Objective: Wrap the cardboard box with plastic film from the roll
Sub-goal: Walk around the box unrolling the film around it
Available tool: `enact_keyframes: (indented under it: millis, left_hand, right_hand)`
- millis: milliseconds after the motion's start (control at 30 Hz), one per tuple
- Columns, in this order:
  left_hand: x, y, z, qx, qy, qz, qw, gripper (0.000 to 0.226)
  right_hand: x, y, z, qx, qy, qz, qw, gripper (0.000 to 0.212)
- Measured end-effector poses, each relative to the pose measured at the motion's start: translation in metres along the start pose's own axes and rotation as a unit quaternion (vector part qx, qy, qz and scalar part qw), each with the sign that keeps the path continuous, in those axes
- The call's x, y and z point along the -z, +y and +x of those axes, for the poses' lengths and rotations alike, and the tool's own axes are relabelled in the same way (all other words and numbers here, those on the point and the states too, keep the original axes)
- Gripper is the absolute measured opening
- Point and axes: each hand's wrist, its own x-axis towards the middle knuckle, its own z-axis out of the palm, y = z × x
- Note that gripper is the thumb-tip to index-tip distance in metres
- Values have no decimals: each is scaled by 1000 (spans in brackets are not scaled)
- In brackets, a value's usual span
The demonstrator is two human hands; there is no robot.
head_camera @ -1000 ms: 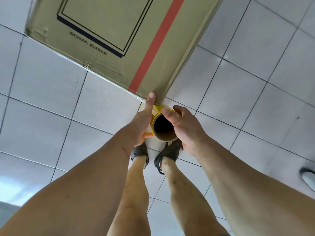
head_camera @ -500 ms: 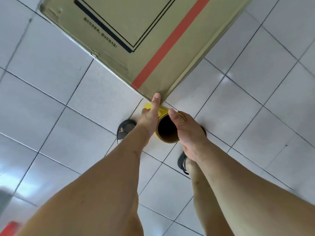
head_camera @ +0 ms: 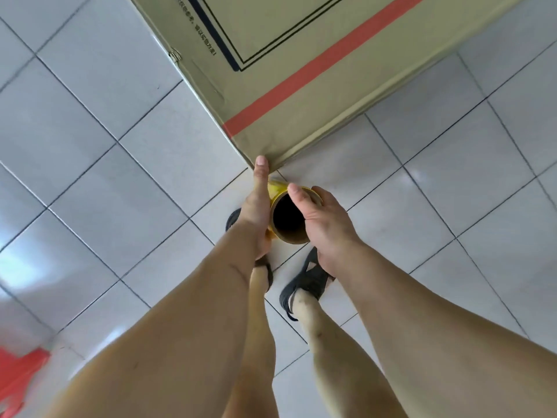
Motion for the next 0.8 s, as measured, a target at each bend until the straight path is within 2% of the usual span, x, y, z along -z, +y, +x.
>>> enact_keyframes:
  millis: [67, 133, 200, 300, 400, 467, 500, 533, 600, 633, 733, 800]
  left_hand:
    - [-4, -3, 1, 5, 8, -17, 1000, 139]
    - [-5, -8, 11, -18, 26, -6, 999, 154]
    - [-6, -6, 10, -34, 34, 8, 999, 146]
    - [-8, -1, 2, -22, 24, -30, 999, 123]
    - [-13, 3, -6, 15, -11, -74, 997, 121]
    - [-19, 2, -6, 17, -14, -114, 993, 90]
    - [-23, 1, -7, 22, -15, -126, 992, 85]
    - [-27, -1, -5, 31, -19, -134, 990, 100]
    - [-34, -14, 16, 22, 0, -148, 989, 150]
    - [-37, -22, 28, 9, 15, -152, 988, 161]
    - [-43, -16, 23, 11, 17, -198, 980, 160]
    - [-52, -4, 6, 18, 6, -243, 970, 142]
  right_hand:
    - [4, -2, 2, -12, -5, 0, 1000, 73]
    - [7, -3, 2, -21, -13, -9, 1000, 61]
    - [6, -6, 1, -21, -7, -17, 1000, 50]
    - [6, -7, 3, -10, 0, -40, 999, 61]
    - [13, -12, 4, 10, -9, -86, 996, 70]
    - [20, -17, 5, 35, -8, -129, 991, 68]
    - [23, -18, 7, 45, -4, -141, 989, 66]
    - [26, -20, 10, 50, -1, -151, 987, 65]
    - [30, -22, 15, 56, 1, -172, 984, 63]
    - [31, -23, 16, 57, -4, -179, 982, 62]
    - [36, -33, 19, 60, -25, -187, 980, 60]
    - [43, -41, 27, 71, -42, -209, 974, 59]
